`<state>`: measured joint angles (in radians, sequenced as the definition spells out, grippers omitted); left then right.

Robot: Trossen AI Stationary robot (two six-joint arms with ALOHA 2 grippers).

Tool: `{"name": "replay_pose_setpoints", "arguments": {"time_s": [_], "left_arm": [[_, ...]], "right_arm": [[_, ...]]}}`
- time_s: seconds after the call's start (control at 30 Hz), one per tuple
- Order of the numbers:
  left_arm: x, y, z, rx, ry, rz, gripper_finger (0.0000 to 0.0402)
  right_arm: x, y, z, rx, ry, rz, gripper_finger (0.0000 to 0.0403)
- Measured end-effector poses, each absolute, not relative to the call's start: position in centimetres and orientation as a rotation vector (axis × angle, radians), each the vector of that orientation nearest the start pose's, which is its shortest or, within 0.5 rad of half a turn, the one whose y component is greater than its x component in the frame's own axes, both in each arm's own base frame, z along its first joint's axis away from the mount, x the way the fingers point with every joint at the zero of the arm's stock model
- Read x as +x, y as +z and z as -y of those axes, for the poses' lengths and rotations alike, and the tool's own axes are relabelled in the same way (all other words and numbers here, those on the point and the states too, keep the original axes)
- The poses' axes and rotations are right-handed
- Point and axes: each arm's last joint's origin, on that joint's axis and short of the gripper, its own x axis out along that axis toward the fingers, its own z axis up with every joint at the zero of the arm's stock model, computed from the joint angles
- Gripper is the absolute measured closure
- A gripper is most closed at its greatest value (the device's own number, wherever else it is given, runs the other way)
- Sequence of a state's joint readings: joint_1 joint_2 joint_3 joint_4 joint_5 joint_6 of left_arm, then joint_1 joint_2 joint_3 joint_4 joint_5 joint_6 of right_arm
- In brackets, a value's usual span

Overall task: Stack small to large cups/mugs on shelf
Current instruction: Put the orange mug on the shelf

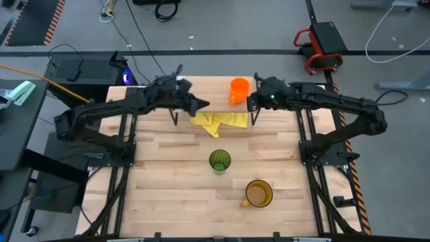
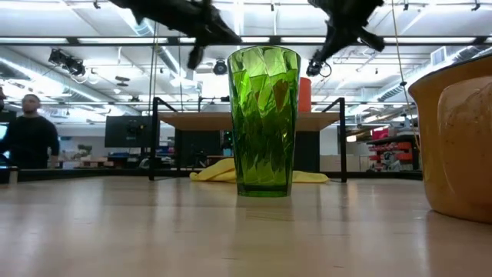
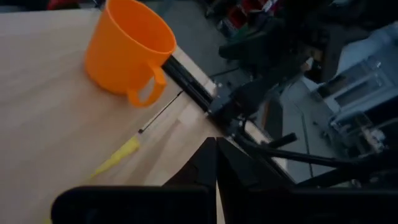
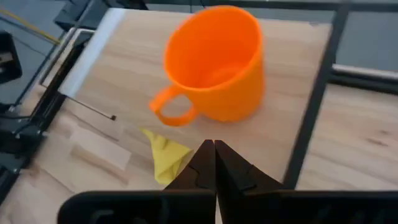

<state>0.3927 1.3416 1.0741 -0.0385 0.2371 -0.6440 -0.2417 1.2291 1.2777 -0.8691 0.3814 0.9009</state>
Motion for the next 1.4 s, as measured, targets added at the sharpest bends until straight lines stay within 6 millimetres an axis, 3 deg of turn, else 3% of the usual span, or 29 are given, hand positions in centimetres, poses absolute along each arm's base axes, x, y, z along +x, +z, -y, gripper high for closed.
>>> {"name": "replay_pose_setpoints", "arguments": {"time_s": [0.17, 0.3, 0.6, 0.97, 1.4], "left_arm": [[31.1, 32.2, -14.0, -0.732, 0.285, -0.254, 0.0387], [33.1, 30.7, -16.1, -0.816, 0.285, -0.297, 0.0375], [36.7, 29.4, -16.8, -0.848, 0.241, -0.337, 0.0392], [36.7, 29.1, -17.7, -0.835, 0.270, -0.377, 0.0377], [36.5, 28.8, -17.6, -0.826, 0.283, -0.412, 0.0387]], "right_arm": [[22.4, 33.1, 8.6, 0.767, -0.942, -0.502, 0.0402], [22.4, 32.4, 10.6, 0.765, -0.919, -0.472, 0.0402], [21.6, 32.3, 13.1, 0.713, -0.889, -0.503, 0.0402], [22.4, 31.5, 13.9, 0.745, -0.872, -0.513, 0.0403], [23.9, 30.5, 14.4, 0.745, -0.859, -0.519, 0.0403]]}}
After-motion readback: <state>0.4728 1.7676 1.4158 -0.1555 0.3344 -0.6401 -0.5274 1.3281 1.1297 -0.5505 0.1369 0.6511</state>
